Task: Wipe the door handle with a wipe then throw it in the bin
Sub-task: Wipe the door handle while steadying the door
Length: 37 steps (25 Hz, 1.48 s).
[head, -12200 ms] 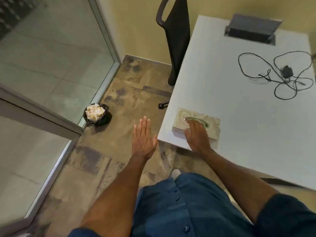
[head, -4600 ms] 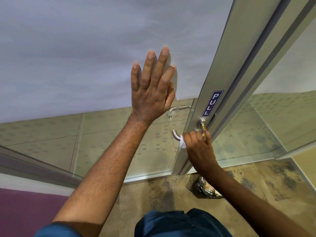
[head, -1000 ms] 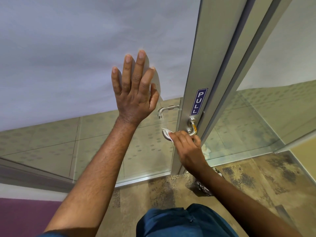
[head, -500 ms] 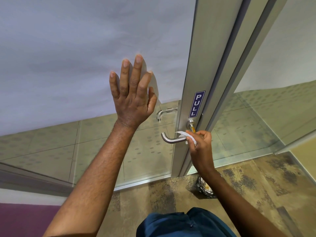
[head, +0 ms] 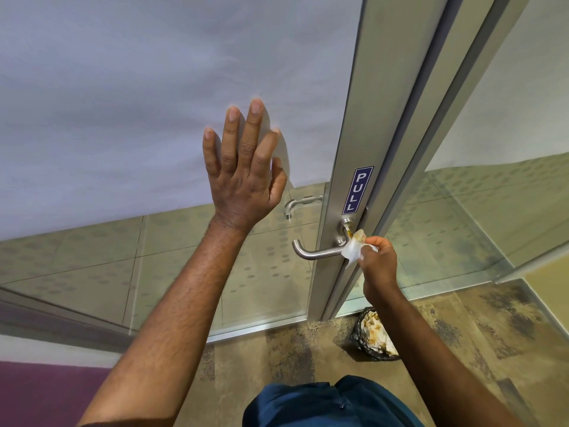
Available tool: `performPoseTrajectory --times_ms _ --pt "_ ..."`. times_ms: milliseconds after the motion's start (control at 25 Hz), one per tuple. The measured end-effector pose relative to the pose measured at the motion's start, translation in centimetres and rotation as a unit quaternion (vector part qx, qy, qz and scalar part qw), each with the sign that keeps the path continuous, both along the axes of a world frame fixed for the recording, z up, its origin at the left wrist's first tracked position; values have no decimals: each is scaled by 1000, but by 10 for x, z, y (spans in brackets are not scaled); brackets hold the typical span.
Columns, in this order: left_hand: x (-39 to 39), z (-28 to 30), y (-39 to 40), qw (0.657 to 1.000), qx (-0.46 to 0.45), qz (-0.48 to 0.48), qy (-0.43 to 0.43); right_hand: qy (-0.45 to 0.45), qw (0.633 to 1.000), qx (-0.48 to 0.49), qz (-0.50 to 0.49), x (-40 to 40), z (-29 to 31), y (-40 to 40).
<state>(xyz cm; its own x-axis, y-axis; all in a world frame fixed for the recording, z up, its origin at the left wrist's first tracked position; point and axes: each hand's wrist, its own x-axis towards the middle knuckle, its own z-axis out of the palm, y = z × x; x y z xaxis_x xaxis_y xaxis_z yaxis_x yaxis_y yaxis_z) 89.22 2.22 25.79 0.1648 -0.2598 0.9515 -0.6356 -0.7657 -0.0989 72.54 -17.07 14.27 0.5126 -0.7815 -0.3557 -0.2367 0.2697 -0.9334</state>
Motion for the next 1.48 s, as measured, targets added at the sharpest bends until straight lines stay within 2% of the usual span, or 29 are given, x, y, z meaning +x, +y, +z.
performPoseTrajectory --times_ms 200,320,520,640,720,800,920,960,1000,1040,1080,1120,1160,1280,1360,1440,1480 --pt "0 -1 -1 1000 -1 -1 -5 38 996 60 48 13 1 7" --pt "1 -1 0 1000 -2 -1 -6 79 989 -22 119 20 1 12" --pt "1 -1 -1 1000 -3 -5 -13 78 985 6 154 34 8 6" --pt "2 -1 -1 1000 -3 -6 -16 70 982 87 150 37 13 4" --pt "2 -2 -1 1000 -2 -4 -18 16 974 188 124 34 12 4" --pt "3 -2 -1 1000 -4 -6 -18 -46 946 305 101 30 12 1" --pt "2 -3 -1 1000 -8 -11 -17 -71 924 357 119 25 12 -5" --pt "2 -3 -1 1000 -7 -11 -17 -59 932 338 118 26 13 -3" --pt "2 -2 -1 1000 -6 -11 -17 -24 953 274 129 27 13 -2" --pt "2 -2 -1 1000 -6 -11 -16 22 971 170 169 27 13 -2" --pt "2 -1 -1 1000 -5 -10 -14 65 974 39 214 27 13 -1" --pt "1 -1 -1 1000 -3 -9 -12 84 960 -86 254 26 10 -2" --pt "1 -1 -1 1000 -3 -10 -12 89 942 -170 276 24 7 -3" --pt "0 -1 -1 1000 -3 -11 -14 126 912 -251 300 26 10 -8" --pt "1 0 -1 1000 -3 -12 -16 135 922 -184 312 34 12 -11" --pt "0 0 -1 1000 -5 -12 -11 111 959 27 260 35 18 -13" --pt "0 -1 -1 1000 -5 -11 -10 76 959 146 229 33 18 -12"
